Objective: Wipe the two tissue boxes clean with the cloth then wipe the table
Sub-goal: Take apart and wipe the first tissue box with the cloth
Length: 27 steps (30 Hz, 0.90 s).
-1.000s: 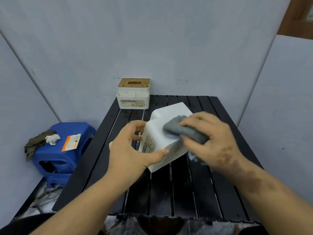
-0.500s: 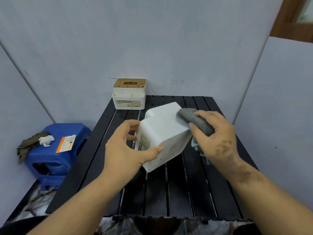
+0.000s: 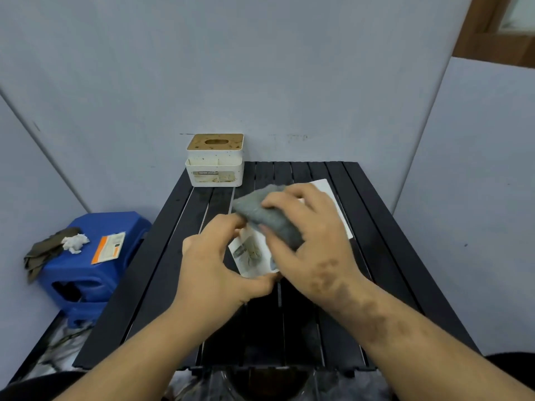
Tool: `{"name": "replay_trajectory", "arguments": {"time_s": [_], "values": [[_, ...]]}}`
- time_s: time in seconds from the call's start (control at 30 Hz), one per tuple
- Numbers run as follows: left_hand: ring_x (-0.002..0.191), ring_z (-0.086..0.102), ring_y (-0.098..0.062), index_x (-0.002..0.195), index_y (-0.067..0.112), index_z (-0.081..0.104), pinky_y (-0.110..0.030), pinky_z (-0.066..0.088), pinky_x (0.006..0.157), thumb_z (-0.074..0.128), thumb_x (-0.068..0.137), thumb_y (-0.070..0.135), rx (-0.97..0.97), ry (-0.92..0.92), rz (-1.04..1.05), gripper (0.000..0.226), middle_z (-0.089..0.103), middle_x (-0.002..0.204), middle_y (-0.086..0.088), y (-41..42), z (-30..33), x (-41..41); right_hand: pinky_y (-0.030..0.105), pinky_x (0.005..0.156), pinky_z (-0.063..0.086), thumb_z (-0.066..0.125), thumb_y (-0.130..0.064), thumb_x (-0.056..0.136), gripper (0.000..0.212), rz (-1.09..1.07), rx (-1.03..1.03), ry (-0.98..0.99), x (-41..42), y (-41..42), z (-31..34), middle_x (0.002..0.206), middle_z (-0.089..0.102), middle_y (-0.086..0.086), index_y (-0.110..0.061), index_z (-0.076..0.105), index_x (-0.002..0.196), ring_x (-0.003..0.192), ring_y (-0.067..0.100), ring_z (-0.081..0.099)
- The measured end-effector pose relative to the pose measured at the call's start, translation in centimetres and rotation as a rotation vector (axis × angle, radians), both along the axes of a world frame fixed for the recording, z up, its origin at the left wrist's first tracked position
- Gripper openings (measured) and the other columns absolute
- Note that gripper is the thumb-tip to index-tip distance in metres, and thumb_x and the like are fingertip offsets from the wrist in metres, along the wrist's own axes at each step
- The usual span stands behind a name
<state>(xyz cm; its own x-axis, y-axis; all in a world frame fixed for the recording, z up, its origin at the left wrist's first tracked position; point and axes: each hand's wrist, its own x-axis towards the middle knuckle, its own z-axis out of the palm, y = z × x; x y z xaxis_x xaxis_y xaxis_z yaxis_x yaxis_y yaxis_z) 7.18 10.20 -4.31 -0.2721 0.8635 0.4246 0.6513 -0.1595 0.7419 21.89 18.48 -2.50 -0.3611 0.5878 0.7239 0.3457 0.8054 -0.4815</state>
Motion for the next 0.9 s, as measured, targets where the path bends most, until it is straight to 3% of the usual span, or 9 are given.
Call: {"name": "replay_trajectory", "arguments": {"time_s": [0.07, 0.2, 0.33, 0.47, 0.57, 0.67, 0.73, 0.8, 0.9], "values": [[0.111, 0.062, -0.014, 0.114, 0.044, 0.059, -0.044, 0.049, 0.095, 0.092, 0.052, 0.043, -0.017, 0.006, 0.011, 0.071, 0.067, 0.113, 0.020, 0.0, 0.0, -0.3, 0.035, 0.088, 0.049, 0.076, -0.017, 0.079, 0.035, 0.005, 0.018, 0.008, 0.3, 1.2, 0.3, 0.110, 0.060, -0.001, -0.021, 0.069, 0.112, 0.098, 0.024, 0.058], [0.112, 0.060, 0.001, 0.117, 0.043, 0.060, -0.004, 0.042, 0.080, 0.099, 0.054, 0.027, -0.068, -0.056, 0.031, 0.075, 0.065, 0.117, 0.026, 0.1, 0.0, -1.3, 0.041, 0.076, 0.059, 0.072, -0.029, 0.086, 0.026, -0.186, -0.305, 0.217, 3.5, 5.5, 0.0, 0.107, 0.057, -0.005, -0.031, 0.064, 0.110, 0.096, 0.016, 0.063], [0.111, 0.062, -0.001, 0.120, 0.038, 0.060, -0.010, 0.039, 0.082, 0.099, 0.056, 0.026, -0.086, -0.112, 0.025, 0.075, 0.065, 0.119, 0.020, 0.5, -0.1, -2.1, 0.042, 0.084, 0.056, 0.073, -0.025, 0.085, 0.029, -0.246, -0.222, 0.114, 3.2, 3.7, -1.0, 0.109, 0.056, -0.004, -0.027, 0.065, 0.113, 0.099, 0.019, 0.058], [0.104, 0.066, -0.007, 0.115, 0.038, 0.061, -0.012, 0.043, 0.081, 0.099, 0.059, 0.024, -0.064, -0.173, 0.043, 0.068, 0.068, 0.113, 0.020, 0.9, -0.3, -2.5, 0.025, 0.084, 0.046, 0.072, -0.024, 0.079, 0.032, 0.022, -0.041, -0.074, 1.1, -0.1, -1.3, 0.109, 0.059, -0.007, -0.027, 0.069, 0.111, 0.098, 0.020, 0.054], [0.103, 0.067, -0.009, 0.113, 0.038, 0.061, -0.013, 0.042, 0.079, 0.098, 0.061, 0.023, -0.076, -0.201, 0.044, 0.066, 0.069, 0.112, 0.020, 1.1, -0.4, -2.6, 0.029, 0.086, 0.049, 0.076, -0.021, 0.081, 0.032, 0.090, -0.010, -0.108, 2.4, 1.5, -1.9, 0.111, 0.060, -0.008, -0.026, 0.071, 0.112, 0.098, 0.022, 0.059], [0.103, 0.067, -0.008, 0.114, 0.037, 0.061, -0.016, 0.043, 0.077, 0.096, 0.063, 0.024, -0.093, -0.250, 0.068, 0.063, 0.069, 0.114, 0.017, 1.4, -0.3, -2.8, 0.034, 0.061, 0.060, 0.077, -0.019, 0.087, 0.026, -0.020, -0.381, 0.138, 5.4, 3.7, -1.3, 0.108, 0.060, -0.005, -0.024, 0.069, 0.111, 0.070, 0.024, 0.071], [0.104, 0.067, -0.009, 0.115, 0.037, 0.060, -0.019, 0.048, 0.076, 0.093, 0.067, 0.024, -0.118, -0.289, 0.070, 0.060, 0.068, 0.116, 0.017, 1.6, 0.0, -3.0, 0.032, 0.046, 0.055, 0.074, -0.015, 0.090, 0.017, -0.022, -0.601, 0.267, 7.1, 4.3, -0.8, 0.085, 0.067, 0.007, -0.019, 0.068, 0.105, 0.050, 0.020, 0.067], [0.107, 0.067, -0.011, 0.117, 0.036, 0.059, -0.025, 0.054, 0.077, 0.091, 0.070, 0.024, -0.158, -0.309, 0.050, 0.058, 0.067, 0.117, 0.015, 1.7, 0.4, -3.4, 0.032, 0.044, 0.051, 0.072, -0.011, 0.091, 0.011, 0.006, -0.684, 0.354, 8.0, 4.3, -0.4, 0.060, 0.062, 0.008, -0.015, 0.067, 0.099, 0.043, 0.021, 0.059], [0.115, 0.065, -0.012, 0.126, 0.032, 0.054, -0.034, 0.058, 0.086, 0.090, 0.073, 0.028, -0.260, -0.250, 0.002, 0.064, 0.064, 0.125, 0.013, 1.6, 0.9, -4.1, 0.029, 0.041, 0.048, 0.072, -0.007, 0.090, 0.011, 0.028, -0.727, 0.385, 8.3, 4.0, 0.0, 0.056, 0.056, 0.012, -0.011, 0.065, 0.098, 0.041, 0.020, 0.055]]}}
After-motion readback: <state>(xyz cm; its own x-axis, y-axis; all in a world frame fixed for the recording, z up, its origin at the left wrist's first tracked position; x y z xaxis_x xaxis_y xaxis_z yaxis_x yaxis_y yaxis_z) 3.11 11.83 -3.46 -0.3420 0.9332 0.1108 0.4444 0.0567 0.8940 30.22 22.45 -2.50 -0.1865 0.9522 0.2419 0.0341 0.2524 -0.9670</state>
